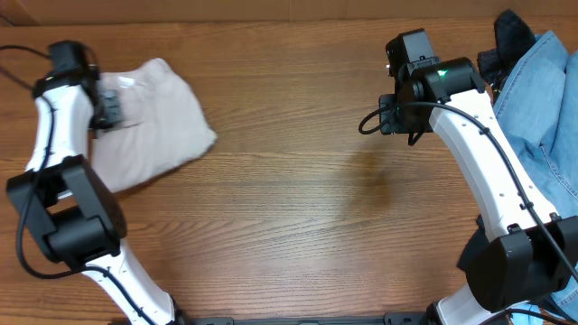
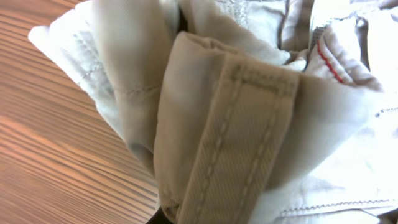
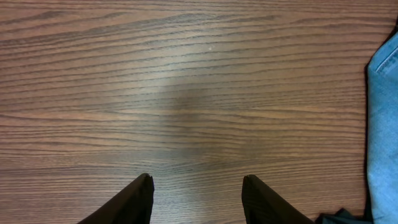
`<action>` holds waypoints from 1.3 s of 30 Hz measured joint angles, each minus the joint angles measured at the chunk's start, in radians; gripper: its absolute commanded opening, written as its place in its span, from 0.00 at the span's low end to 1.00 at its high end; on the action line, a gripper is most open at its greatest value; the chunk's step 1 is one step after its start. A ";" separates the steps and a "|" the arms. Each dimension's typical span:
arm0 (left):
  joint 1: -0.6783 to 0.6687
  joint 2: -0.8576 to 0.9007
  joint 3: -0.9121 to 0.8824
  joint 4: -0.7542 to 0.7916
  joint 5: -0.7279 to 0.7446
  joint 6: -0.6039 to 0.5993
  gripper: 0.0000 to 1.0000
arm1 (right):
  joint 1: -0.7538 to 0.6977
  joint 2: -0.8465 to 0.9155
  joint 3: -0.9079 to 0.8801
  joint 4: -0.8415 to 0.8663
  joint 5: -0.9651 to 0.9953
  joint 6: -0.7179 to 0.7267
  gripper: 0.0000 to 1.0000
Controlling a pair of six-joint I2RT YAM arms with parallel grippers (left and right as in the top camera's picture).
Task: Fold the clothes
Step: 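Drag the folded beige pants leftward to the table's left edge with the left gripper, then release the pants and lift the left gripper away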
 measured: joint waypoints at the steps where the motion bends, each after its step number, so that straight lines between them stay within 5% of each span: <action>1: 0.018 0.000 0.000 0.017 -0.003 0.008 0.04 | 0.000 0.000 0.000 -0.001 0.000 0.000 0.50; 11: 0.089 0.000 0.000 0.174 -0.019 0.105 0.09 | 0.000 0.000 0.000 0.000 -0.035 0.000 0.50; 13: 0.088 0.000 0.000 0.195 -0.019 0.123 0.55 | 0.000 0.000 0.000 0.002 -0.040 0.000 0.50; 17: 0.088 0.000 0.008 0.203 -0.023 0.126 1.00 | 0.000 0.000 0.000 0.002 -0.047 0.000 0.50; 26: 0.047 -0.002 0.219 0.007 0.037 0.095 1.00 | 0.000 0.000 -0.001 0.004 -0.050 0.000 0.50; 39: -0.319 0.028 0.249 -0.053 0.121 0.085 1.00 | 0.000 0.000 -0.001 0.001 -0.052 0.000 0.50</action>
